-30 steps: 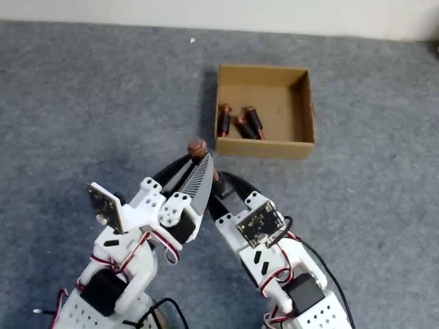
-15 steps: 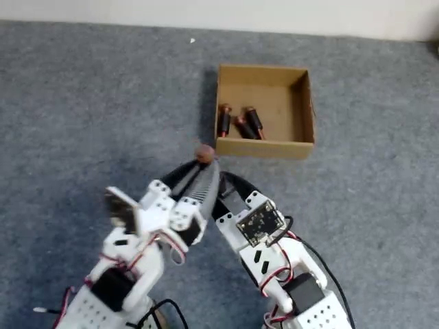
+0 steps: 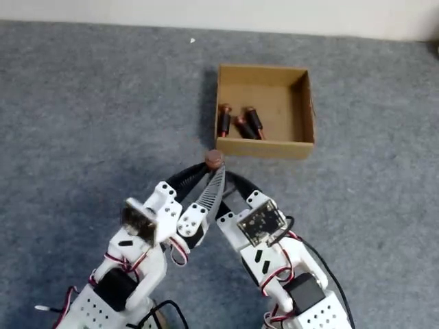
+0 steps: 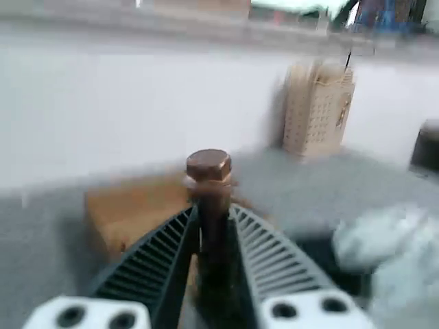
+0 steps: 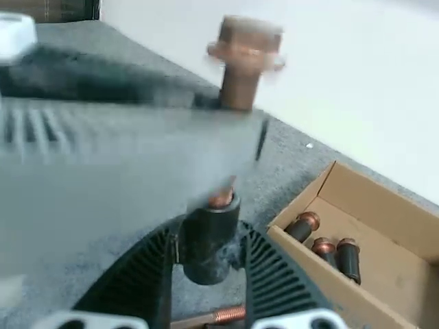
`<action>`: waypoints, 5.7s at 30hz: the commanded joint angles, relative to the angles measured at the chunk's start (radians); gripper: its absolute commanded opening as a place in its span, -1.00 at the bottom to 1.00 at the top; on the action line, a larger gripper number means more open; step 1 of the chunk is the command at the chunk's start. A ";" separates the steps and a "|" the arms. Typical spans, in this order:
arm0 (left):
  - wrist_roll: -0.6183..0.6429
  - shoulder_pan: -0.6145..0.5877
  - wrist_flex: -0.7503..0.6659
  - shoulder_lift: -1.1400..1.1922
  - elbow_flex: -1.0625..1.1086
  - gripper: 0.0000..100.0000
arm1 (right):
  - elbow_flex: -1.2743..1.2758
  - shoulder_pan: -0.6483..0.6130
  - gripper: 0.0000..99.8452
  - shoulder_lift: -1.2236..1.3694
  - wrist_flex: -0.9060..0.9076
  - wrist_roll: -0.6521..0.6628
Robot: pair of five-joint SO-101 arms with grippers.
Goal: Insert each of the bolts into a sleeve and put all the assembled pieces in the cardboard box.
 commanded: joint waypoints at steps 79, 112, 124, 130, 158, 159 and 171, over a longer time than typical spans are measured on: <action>-0.018 -0.504 0.540 0.004 0.025 -0.99 | -1.196 0.501 -0.99 1.641 -0.168 0.009; -0.018 -0.504 0.552 0.004 0.025 -0.99 | -1.690 0.518 -0.66 1.972 0.452 -0.170; -0.018 -0.504 0.552 0.004 0.025 -0.99 | -1.523 0.334 -0.66 1.690 0.694 -0.178; -0.018 -0.504 0.552 0.004 0.025 -0.99 | -1.372 0.246 -0.66 1.581 0.693 -0.374; -0.020 -0.541 0.554 0.004 0.025 -0.99 | -1.293 0.111 -0.66 1.963 0.558 -0.956; -0.020 -0.541 0.554 0.004 0.025 -0.99 | -1.293 0.125 -0.66 1.966 0.544 -0.956; -0.020 -0.541 0.554 0.004 0.025 -0.99 | -1.305 0.154 -0.66 2.060 0.516 -0.948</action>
